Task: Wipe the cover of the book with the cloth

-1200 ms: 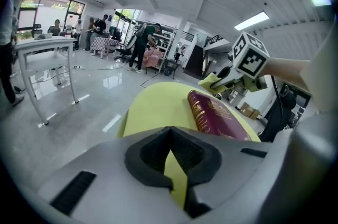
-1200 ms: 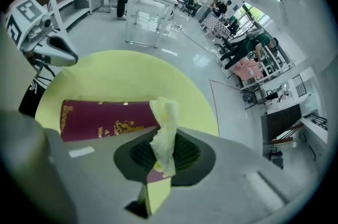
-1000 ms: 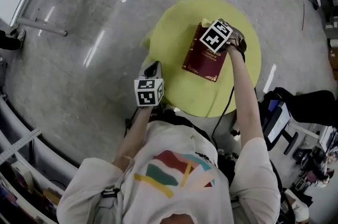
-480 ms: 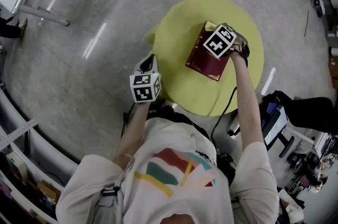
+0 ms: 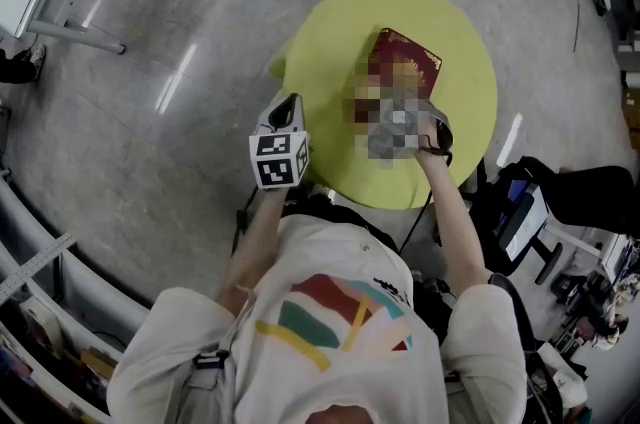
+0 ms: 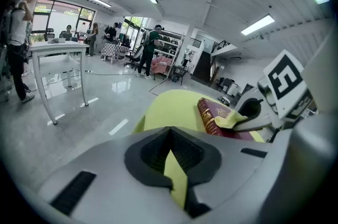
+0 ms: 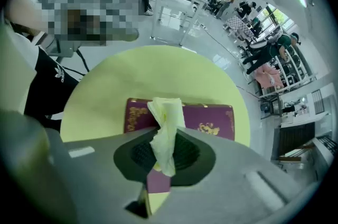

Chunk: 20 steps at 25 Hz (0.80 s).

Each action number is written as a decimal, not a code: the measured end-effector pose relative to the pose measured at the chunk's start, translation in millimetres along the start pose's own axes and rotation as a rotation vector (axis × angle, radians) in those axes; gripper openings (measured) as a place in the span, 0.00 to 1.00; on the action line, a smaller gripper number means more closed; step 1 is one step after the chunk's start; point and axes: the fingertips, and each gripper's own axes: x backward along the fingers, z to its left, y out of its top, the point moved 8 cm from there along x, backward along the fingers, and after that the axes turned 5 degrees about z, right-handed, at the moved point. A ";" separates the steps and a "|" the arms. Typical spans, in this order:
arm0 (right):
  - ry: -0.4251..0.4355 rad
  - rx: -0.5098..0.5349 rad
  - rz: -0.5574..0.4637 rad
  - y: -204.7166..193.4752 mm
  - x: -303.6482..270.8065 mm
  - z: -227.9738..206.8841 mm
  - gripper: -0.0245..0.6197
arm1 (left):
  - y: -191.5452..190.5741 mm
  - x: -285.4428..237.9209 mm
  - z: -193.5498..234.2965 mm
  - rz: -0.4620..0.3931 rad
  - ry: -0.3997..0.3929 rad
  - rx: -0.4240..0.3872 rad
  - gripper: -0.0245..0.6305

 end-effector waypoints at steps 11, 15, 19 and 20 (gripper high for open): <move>0.048 0.001 0.000 -2.7 11.6 64.5 0.08 | 13.7 -4.1 -7.1 -0.024 -0.022 -0.022 0.06; 0.040 0.015 -0.001 -4.0 10.5 73.5 0.08 | 15.1 -3.4 -10.8 -0.029 -0.031 -0.033 0.06; 0.040 0.009 -0.004 -3.5 11.0 75.2 0.08 | 16.1 -1.9 -8.4 -0.033 -0.029 -0.032 0.06; 0.041 0.006 -0.009 -2.9 11.6 74.6 0.08 | 16.8 -2.0 -7.7 -0.034 -0.028 -0.031 0.06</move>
